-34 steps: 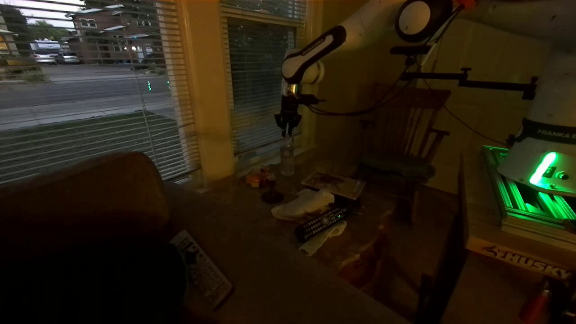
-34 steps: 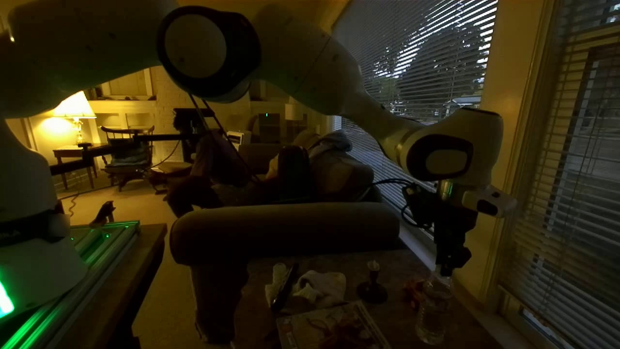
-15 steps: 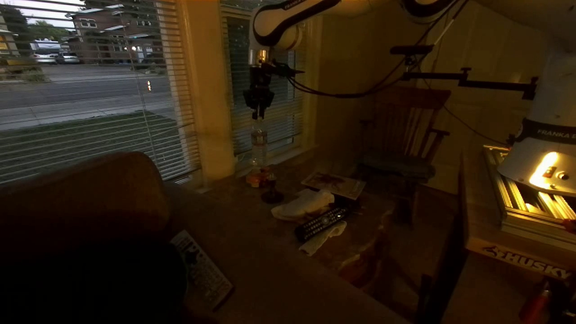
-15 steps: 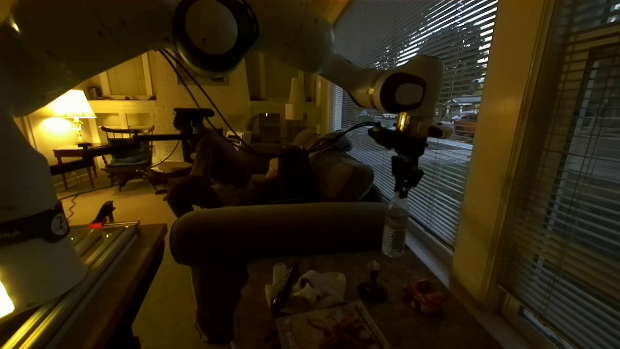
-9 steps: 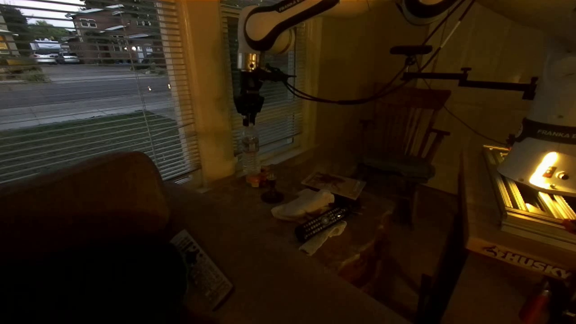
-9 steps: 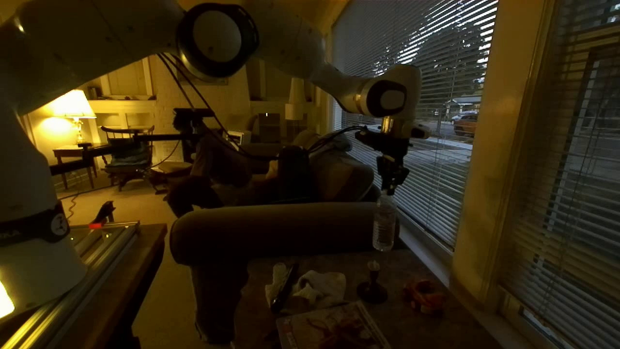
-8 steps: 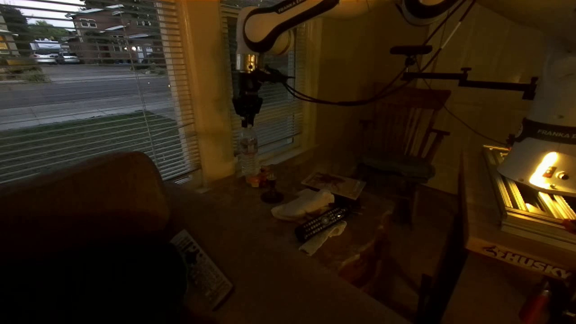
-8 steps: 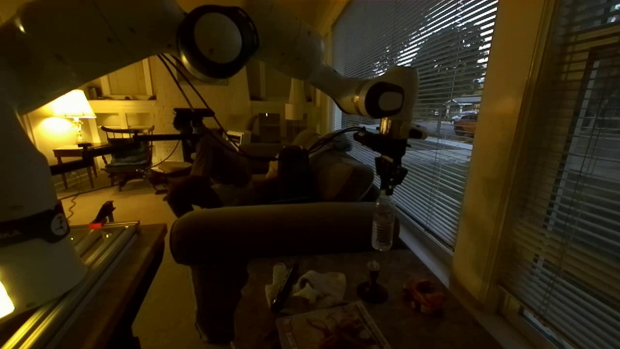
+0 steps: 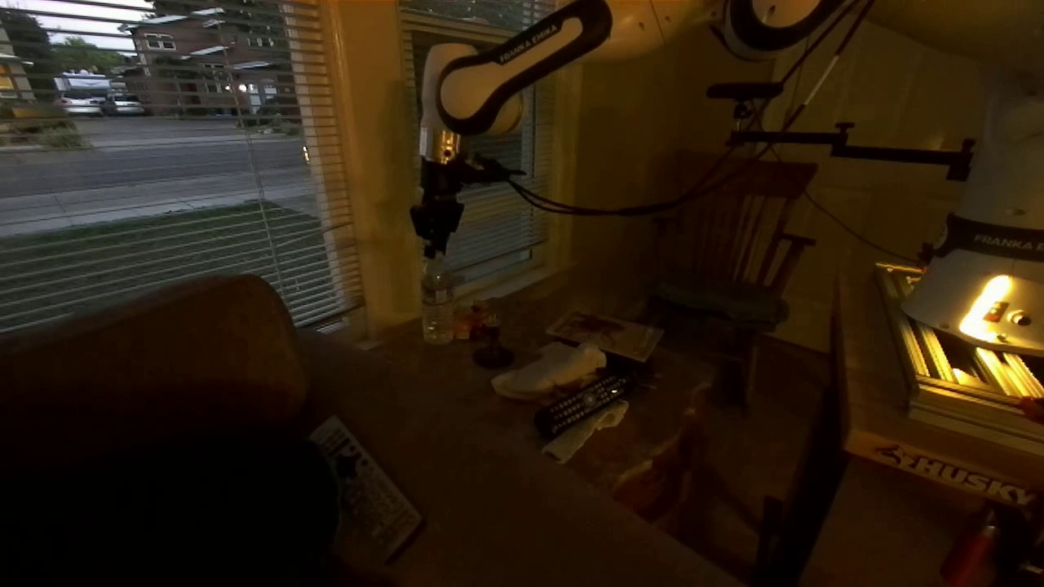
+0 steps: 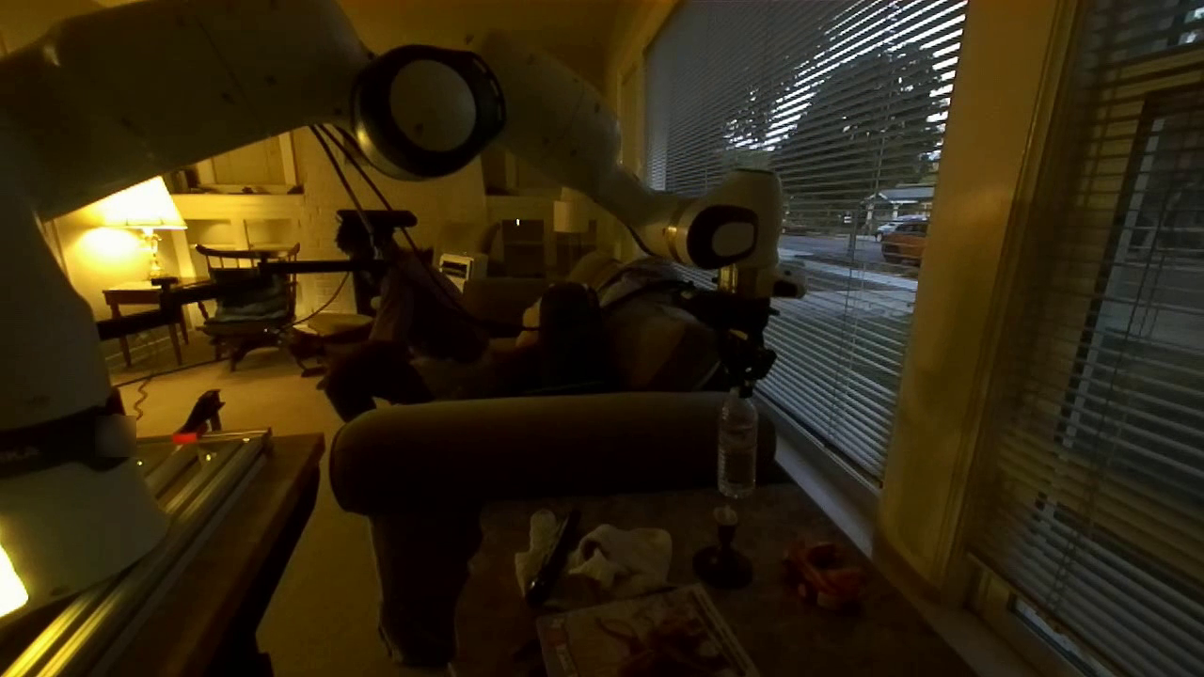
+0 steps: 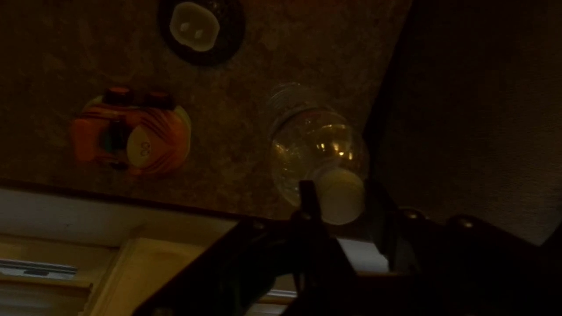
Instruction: Move the water bottle to the left
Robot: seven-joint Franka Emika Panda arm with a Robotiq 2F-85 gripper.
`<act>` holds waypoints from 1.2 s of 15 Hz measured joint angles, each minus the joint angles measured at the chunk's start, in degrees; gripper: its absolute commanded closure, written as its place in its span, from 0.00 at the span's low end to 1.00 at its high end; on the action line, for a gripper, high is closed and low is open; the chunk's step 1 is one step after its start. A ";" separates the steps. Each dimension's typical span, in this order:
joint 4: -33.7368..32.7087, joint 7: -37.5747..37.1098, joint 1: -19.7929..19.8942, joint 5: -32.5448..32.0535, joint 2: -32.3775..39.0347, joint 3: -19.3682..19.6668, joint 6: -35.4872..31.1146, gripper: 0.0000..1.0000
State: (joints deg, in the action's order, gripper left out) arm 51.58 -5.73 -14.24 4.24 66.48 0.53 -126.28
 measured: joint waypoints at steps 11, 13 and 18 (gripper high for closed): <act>6.07 3.38 -0.72 0.00 0.99 -0.61 -8.53 0.92; 6.97 4.13 -0.70 0.00 1.06 -0.73 -9.44 0.92; 8.43 6.83 -0.04 0.07 1.29 -1.82 -11.42 0.92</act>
State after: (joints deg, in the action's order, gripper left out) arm 60.01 1.10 -14.28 4.31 67.78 -1.29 -137.69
